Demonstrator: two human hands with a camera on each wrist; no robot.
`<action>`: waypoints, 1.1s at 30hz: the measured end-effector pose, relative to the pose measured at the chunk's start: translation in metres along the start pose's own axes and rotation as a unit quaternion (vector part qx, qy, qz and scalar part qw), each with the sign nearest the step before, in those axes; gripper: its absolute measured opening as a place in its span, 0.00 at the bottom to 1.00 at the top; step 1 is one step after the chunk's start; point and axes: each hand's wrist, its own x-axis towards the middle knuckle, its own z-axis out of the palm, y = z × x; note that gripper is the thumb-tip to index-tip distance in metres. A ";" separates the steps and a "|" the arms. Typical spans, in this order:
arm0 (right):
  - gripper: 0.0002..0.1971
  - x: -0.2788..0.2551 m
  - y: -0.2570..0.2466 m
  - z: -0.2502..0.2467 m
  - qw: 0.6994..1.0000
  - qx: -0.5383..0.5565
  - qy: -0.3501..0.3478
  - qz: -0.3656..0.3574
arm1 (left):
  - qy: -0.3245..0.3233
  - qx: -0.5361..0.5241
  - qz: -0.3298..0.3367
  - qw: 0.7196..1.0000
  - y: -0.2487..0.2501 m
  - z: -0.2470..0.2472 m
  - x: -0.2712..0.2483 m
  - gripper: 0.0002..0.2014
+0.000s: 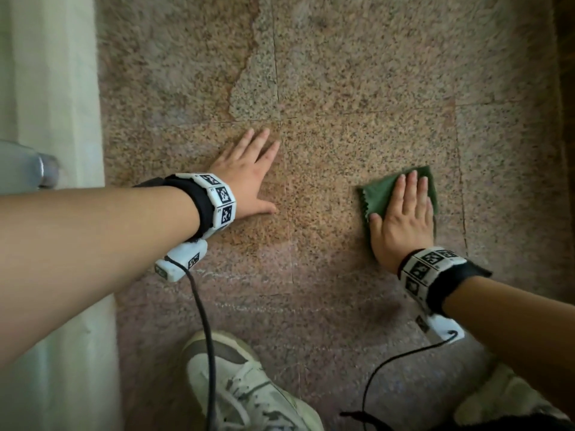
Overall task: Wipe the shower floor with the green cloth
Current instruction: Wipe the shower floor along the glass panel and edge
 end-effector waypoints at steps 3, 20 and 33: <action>0.42 -0.007 -0.040 0.004 0.997 -0.011 -0.004 -0.075 | 0.006 -0.005 -0.024 1.000 -0.007 0.001 -0.004 0.57; 0.40 -0.006 -0.073 -0.016 0.953 -0.018 -0.059 -0.296 | 0.065 -0.028 0.112 0.991 -0.001 -0.009 -0.041 0.33; 0.44 0.008 -0.032 -0.017 0.982 -0.058 -0.069 -0.163 | 0.033 0.003 0.126 0.992 0.085 0.021 -0.046 0.35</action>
